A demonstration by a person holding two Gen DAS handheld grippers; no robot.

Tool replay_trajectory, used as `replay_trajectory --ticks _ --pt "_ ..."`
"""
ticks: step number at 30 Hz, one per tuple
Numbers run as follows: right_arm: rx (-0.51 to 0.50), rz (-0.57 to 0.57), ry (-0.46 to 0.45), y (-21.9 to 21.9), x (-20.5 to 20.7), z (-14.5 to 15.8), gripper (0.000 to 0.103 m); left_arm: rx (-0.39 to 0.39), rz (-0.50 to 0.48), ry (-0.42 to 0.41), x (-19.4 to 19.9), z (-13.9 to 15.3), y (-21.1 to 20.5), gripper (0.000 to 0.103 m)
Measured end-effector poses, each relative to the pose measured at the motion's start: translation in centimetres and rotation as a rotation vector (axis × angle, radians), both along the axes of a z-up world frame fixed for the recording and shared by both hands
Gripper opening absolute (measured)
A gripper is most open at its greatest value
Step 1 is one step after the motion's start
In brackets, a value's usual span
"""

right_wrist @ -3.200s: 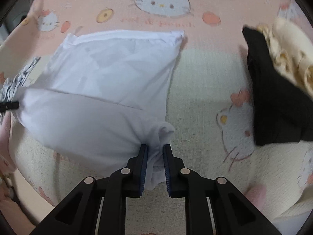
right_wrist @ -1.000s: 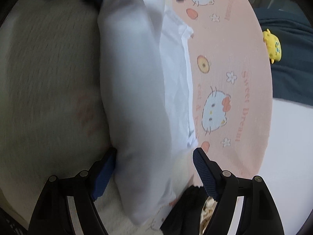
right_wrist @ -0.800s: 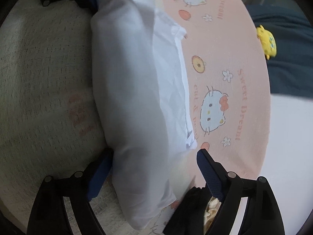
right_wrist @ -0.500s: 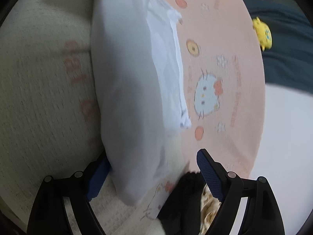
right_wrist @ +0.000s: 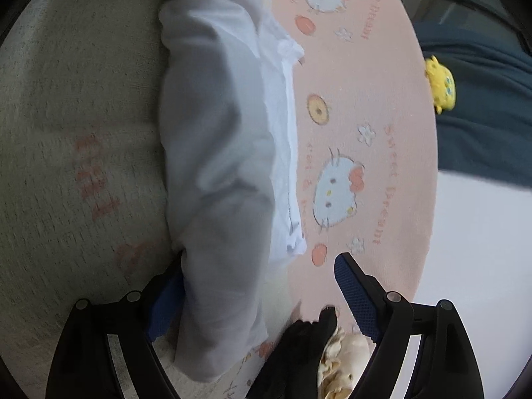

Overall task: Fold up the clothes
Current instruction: 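Grasp the shirt's folded end with the left gripper while the right gripper grasps beside it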

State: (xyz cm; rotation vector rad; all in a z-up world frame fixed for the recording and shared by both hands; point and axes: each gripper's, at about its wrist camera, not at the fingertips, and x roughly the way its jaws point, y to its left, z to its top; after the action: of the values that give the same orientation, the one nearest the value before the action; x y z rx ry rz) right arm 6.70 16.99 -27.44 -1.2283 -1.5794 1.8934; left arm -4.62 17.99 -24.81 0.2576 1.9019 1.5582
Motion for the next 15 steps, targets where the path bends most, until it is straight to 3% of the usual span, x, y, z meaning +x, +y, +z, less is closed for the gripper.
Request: replay_trajectory --ticks 9,13,15 --pt "0.019 -0.045 -0.012 1.5 1.8 0.0 0.086 -0.012 0.047 -0.043 -1.2 0.3 -3.9 0.083" --pt "0.040 -0.026 -0.078 1.0 1.6 -0.4 0.085 -0.071 0.054 -0.020 -1.4 -0.2 -2.8 0.082" --pt "0.013 -0.050 -0.106 1.3 1.1 -0.4 0.083 -0.061 0.099 -0.045 -1.8 -0.1 -2.3 0.082"
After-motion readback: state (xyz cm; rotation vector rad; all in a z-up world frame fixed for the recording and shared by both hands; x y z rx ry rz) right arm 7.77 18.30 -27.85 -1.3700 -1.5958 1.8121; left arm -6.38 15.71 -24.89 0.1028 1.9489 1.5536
